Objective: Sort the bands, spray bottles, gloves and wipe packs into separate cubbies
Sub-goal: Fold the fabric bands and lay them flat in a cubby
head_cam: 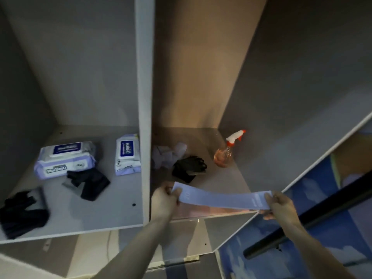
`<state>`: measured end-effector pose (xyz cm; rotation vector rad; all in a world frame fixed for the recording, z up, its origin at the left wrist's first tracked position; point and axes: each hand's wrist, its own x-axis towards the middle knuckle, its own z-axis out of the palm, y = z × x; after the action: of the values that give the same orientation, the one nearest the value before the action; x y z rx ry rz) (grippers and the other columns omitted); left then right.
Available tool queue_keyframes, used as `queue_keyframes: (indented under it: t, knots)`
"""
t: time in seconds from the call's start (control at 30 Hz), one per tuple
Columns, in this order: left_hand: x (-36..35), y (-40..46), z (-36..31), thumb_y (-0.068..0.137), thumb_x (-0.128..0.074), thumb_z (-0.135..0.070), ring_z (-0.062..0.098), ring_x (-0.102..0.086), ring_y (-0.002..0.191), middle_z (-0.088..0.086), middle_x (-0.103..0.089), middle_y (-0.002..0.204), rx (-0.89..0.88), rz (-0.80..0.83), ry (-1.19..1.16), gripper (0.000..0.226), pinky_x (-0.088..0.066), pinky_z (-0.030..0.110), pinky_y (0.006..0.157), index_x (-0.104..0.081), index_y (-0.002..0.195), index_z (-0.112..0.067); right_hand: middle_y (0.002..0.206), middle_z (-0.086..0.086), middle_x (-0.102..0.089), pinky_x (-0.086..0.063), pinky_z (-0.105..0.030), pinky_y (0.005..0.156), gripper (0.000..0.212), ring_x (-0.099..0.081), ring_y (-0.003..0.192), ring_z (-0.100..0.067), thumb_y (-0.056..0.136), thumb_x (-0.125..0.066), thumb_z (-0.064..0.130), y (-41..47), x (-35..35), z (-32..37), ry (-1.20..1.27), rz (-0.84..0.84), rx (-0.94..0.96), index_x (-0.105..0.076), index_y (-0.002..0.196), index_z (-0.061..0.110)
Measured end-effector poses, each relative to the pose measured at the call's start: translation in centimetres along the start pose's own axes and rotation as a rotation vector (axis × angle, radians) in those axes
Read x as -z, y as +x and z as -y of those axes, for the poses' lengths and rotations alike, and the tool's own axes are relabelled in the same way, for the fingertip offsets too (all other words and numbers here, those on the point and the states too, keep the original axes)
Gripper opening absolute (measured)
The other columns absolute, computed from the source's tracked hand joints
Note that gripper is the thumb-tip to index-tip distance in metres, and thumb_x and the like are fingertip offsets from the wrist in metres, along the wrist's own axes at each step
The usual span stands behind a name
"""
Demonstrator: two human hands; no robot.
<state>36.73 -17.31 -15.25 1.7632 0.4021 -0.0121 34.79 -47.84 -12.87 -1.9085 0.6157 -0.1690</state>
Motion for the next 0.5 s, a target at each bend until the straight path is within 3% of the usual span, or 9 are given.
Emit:
queue_keyframes:
  t: [0.13,0.23,0.3,0.37,0.43,0.5]
  knots:
    - [-1.8,4.3,1.8,0.088,-0.061,-0.018,0.030,-0.066,0.075,0.015,-0.067,0.080,0.123,-0.032,-0.001,0.010,-0.055,0.045,0.075,-0.064,0.091,-0.009,0.066,-0.015,-0.047,-0.044,-0.014,0.035,0.010,-0.050,0.035,0.000,0.091,-0.057,-0.001,3.9,-2.1,-0.3,0.010,0.062,0.014,-0.055,0.082,-0.007]
    - [-2.6,6.3,2.8,0.084,-0.058,-0.023,0.030,-0.063,0.075,0.016,-0.064,0.076,0.153,-0.058,0.019,0.014,-0.052,0.044,0.074,-0.058,0.073,-0.014,0.067,-0.016,-0.054,-0.048,-0.020,0.035,0.009,-0.055,0.037,-0.008,0.088,-0.062,0.000,7.4,-3.9,-0.8,0.028,0.076,-0.043,-0.060,0.079,-0.001]
    - [-3.0,7.2,3.3,0.088,-0.059,-0.017,0.028,-0.062,0.078,0.014,-0.064,0.076,0.155,-0.081,0.055,0.017,-0.048,0.038,0.072,-0.058,0.072,-0.013,0.063,-0.014,-0.056,-0.046,-0.020,0.033,0.015,-0.054,0.033,-0.006,0.086,-0.065,0.001,9.4,-4.9,-1.6,-0.016,0.087,-0.053,-0.061,0.072,0.004]
    - [-3.7,8.3,4.0,0.089,-0.060,-0.015,0.029,-0.064,0.086,0.019,-0.067,0.088,0.147,-0.110,0.134,0.009,-0.046,0.035,0.075,-0.064,0.085,-0.008,0.064,-0.015,-0.058,-0.043,-0.020,0.034,0.022,-0.053,0.037,-0.011,0.084,-0.067,0.004,11.2,-5.9,-2.5,-0.091,0.091,-0.042,-0.061,0.065,0.013]
    - [-4.3,9.4,4.6,0.090,-0.060,-0.018,0.031,-0.065,0.094,0.020,-0.069,0.100,0.165,-0.115,0.215,0.020,-0.045,0.032,0.076,-0.067,0.101,-0.003,0.060,-0.011,-0.057,-0.040,-0.018,0.036,0.029,-0.052,0.044,-0.015,0.084,-0.066,0.004,12.5,-6.8,-3.3,-0.172,0.075,-0.029,-0.059,0.059,0.015]
    - [-4.6,10.3,5.6,0.093,-0.056,-0.018,0.033,-0.063,0.104,0.022,-0.067,0.111,0.173,-0.042,0.349,0.027,-0.047,0.031,0.081,-0.067,0.109,0.001,0.061,-0.012,-0.054,-0.042,-0.024,0.049,0.033,-0.056,0.060,-0.020,0.083,-0.066,0.004,13.7,-7.4,-4.4,-0.292,0.084,-0.011,-0.055,0.054,0.015]
